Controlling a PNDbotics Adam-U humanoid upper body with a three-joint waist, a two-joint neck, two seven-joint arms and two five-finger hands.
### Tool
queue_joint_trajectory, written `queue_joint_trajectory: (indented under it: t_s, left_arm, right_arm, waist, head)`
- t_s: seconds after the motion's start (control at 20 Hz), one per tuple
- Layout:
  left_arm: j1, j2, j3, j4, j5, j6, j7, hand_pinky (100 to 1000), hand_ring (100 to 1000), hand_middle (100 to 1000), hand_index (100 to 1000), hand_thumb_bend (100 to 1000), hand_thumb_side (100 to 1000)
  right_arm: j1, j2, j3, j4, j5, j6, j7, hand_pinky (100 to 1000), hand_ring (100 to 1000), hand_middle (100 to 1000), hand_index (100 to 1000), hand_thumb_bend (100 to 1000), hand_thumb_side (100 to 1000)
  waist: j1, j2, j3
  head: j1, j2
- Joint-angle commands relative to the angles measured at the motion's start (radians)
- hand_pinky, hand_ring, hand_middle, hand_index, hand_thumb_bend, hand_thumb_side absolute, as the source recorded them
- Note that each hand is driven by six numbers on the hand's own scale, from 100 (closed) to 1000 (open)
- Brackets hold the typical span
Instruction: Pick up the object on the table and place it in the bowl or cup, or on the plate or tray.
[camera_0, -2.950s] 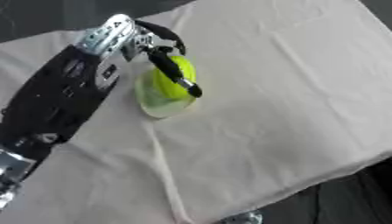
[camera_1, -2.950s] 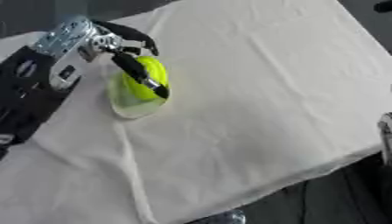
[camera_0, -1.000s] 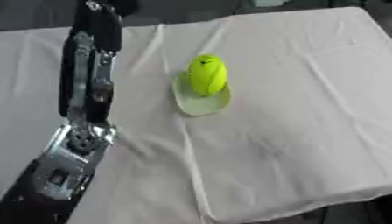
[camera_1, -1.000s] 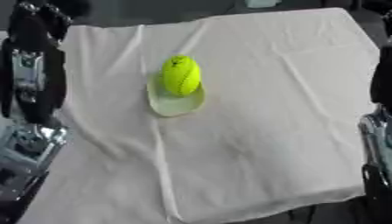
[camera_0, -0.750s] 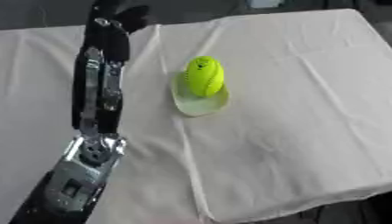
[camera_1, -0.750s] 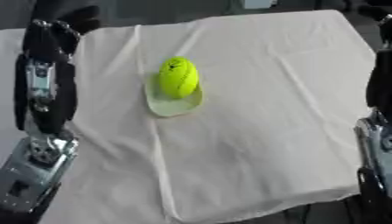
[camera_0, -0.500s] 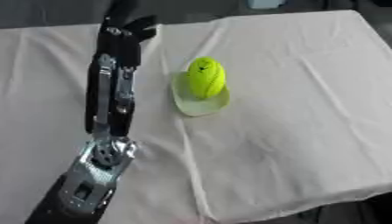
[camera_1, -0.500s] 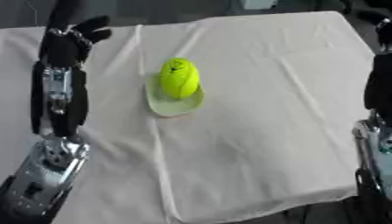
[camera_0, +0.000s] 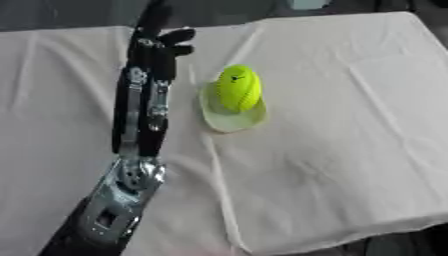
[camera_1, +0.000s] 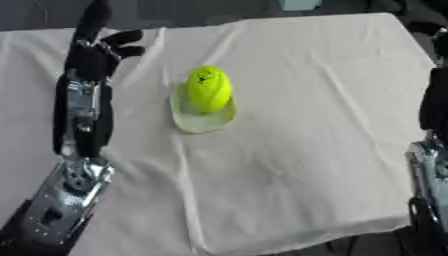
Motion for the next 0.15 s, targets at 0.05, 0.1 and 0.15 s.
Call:
queue_joint_trajectory:
  t_s: [0.05, 0.1, 0.15]
  left_arm:
    - [-0.006, -0.002, -0.005, -0.009, -0.007, -0.002, -0.005, 716, 760, 962, 928, 148, 1000]
    - [-0.006, -0.002, -0.004, -0.010, -0.007, -0.002, -0.005, 718, 760, 963, 927, 150, 1000]
    - [-0.005, -0.001, -0.004, -0.011, -0.008, -0.002, -0.005, 728, 763, 963, 927, 153, 1000]
  right_arm:
    - [-0.006, -0.009, -0.004, -0.010, 0.003, 0.002, 0.004, 690, 818, 809, 983, 100, 997]
    - [-0.006, -0.009, -0.004, -0.009, 0.003, 0.002, 0.005, 690, 818, 809, 983, 100, 997]
    - [-0.006, -0.009, -0.004, -0.009, 0.002, 0.001, 0.006, 690, 818, 809, 983, 100, 996]
  waist:
    - [0.000, -0.010, -0.002]
    - [0.000, -0.010, -0.002]
    - [0.001, -0.011, -0.002]
  head:
    - [0.008, -0.003]
    - [0.008, -0.003]
    - [0.007, -0.003]
